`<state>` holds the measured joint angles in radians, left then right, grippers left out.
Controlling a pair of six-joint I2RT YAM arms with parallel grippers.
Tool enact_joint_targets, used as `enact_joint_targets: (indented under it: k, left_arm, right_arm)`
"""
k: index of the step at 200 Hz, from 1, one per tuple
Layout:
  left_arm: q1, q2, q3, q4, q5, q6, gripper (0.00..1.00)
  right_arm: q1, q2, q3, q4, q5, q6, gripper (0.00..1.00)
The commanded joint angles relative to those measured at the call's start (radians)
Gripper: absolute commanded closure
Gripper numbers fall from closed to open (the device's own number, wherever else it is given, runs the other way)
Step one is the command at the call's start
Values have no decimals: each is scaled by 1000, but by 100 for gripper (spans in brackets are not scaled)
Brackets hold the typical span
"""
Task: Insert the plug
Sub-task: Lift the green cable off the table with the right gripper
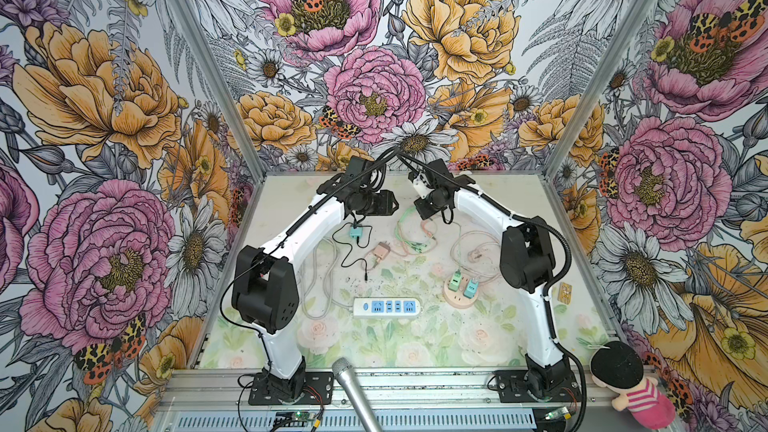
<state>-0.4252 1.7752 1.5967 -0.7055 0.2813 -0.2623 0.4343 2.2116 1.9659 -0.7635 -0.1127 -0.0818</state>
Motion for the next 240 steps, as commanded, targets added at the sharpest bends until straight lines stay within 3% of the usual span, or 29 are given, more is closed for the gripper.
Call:
enact_joint_targets:
  k: [1,63,116,165,186,218,230,240]
  left_arm:
    - [-1,-42,-21,15,-20,-16,47]
    - [0,-68,-35,15,-44,-21,47]
    - [-4,-42,-31,22,-39,-37,47]
    - [-43,4,-48,113,27,-30,47]
    - [-62,35,-33,125,6,-19,47]
    - [-76,153,-7,139,18,-7,48]
    - [-78,176,-3,151,25,-7,52]
    - [-77,188,-4,163,19,-8,68]
  right_arm:
    - [-14,-68,-13,6,37,41,100]
    - [-42,-189,-64,6,71,62,100]
    - [-50,-275,-84,17,27,81,100]
    - [-50,-317,-87,43,9,109,100]
    - [-50,-326,-91,43,1,116,100]
    - [-53,-351,-99,43,18,117,100]
    - [-58,-361,-103,42,27,117,100]
    - [-61,-370,-110,43,38,118,100]
